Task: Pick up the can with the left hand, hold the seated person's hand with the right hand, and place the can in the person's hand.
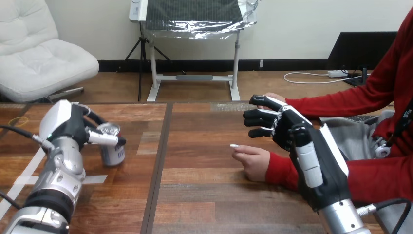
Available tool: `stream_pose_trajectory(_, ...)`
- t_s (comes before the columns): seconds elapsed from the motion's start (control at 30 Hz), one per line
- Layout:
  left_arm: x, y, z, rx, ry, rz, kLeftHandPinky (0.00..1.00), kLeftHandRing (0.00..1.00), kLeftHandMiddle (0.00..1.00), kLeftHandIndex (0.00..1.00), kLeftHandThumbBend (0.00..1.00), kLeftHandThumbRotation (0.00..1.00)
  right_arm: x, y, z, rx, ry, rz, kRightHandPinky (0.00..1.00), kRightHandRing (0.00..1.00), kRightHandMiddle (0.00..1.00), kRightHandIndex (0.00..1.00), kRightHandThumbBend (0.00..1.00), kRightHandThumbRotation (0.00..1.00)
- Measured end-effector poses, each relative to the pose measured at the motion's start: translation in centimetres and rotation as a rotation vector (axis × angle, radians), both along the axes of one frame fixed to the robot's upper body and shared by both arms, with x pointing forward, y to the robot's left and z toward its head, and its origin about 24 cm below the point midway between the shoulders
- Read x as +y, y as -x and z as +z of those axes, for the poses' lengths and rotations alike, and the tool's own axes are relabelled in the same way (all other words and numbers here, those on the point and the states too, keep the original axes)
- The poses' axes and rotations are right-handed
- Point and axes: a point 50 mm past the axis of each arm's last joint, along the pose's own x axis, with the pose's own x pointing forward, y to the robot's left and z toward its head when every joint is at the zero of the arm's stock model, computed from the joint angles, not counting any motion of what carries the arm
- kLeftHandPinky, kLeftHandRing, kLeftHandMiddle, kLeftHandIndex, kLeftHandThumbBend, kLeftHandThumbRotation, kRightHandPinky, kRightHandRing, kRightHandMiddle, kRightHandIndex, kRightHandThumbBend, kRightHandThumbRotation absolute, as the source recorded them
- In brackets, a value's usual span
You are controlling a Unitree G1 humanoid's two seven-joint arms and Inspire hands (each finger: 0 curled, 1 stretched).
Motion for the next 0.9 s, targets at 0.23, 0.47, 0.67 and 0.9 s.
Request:
stream_pose_trajectory(0.23,-0.4,-0.4,1.0,-0.05,0.018,-0.025,0.38,0.41,0.44,0.49,0.73,0.0,-0.1,-0.5,-0.7,0.01,0.066,-0.009,0.68,0.75,0.76,0.79,0.77,1.0)
stream_pose_trajectory(0.47,-1.0,-0.8,2.2,-0.097,0.035,-0.047,0.38,0.41,0.45,0.48,0.74,0.0,-0.3,-1.0,-1.4,0.017,0.153,-0.006,0.7,0.76,0.77,0.79,0.73,1.0)
stream_pose_trajectory(0.67,-1.4,-1.0,3.2,-0.137,0.045,-0.07,0.37,0.41,0.45,0.48,0.75,0.0,-0.7,-1.7,-1.7,0.016,0.235,-0.018,0.71,0.78,0.78,0.79,0.76,1.0)
stream_pose_trajectory(0.9,-2.0,-1.2,4.3,-0.167,0.051,-0.092,0.37,0.41,0.44,0.48,0.75,0.0,-1.3,-2.7,-1.7,0.018,0.329,-0.031,0.74,0.81,0.82,0.82,0.83,1.0)
